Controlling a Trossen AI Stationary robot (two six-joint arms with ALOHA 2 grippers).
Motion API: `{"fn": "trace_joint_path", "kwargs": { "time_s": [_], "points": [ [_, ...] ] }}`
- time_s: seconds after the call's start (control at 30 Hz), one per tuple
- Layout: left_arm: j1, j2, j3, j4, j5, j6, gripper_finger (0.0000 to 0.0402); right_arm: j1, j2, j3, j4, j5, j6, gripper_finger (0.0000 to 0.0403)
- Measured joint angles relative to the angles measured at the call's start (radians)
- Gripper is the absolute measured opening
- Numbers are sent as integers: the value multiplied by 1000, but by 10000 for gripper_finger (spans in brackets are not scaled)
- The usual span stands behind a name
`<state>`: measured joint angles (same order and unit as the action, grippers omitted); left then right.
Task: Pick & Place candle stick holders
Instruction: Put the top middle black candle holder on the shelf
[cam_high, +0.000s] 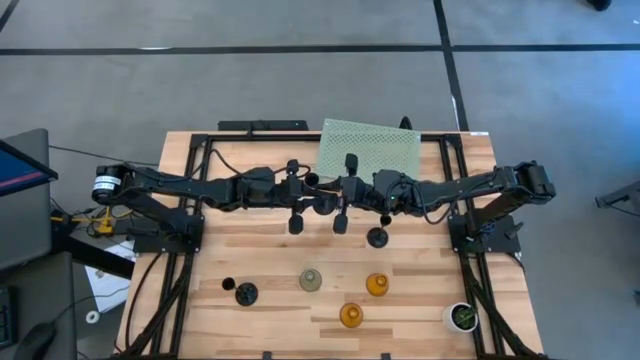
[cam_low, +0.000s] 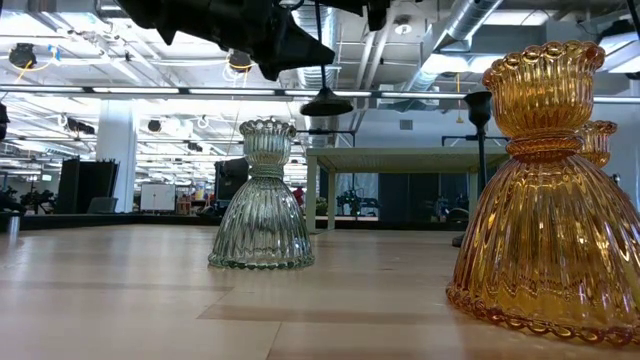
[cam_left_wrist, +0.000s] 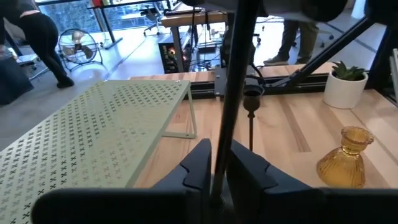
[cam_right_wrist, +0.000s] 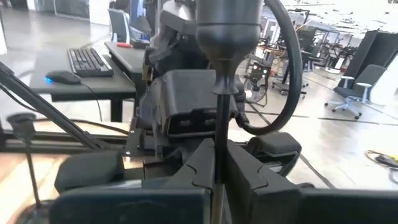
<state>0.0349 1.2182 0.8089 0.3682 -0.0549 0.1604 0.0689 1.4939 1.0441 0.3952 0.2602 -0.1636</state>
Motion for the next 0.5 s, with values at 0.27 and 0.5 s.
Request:
{"fn": "trace_joint_path", "kwargs": {
  "time_s": [0.27, 0.5],
  "points": [
    [0, 0, 0, 0, -5, 0, 82, 0, -1, -1, -1, 2, -4, 5],
    [0, 0, 0, 0, -5, 0, 118, -15, -1, -1, -20, 3, -4, 2]
  ]
}}
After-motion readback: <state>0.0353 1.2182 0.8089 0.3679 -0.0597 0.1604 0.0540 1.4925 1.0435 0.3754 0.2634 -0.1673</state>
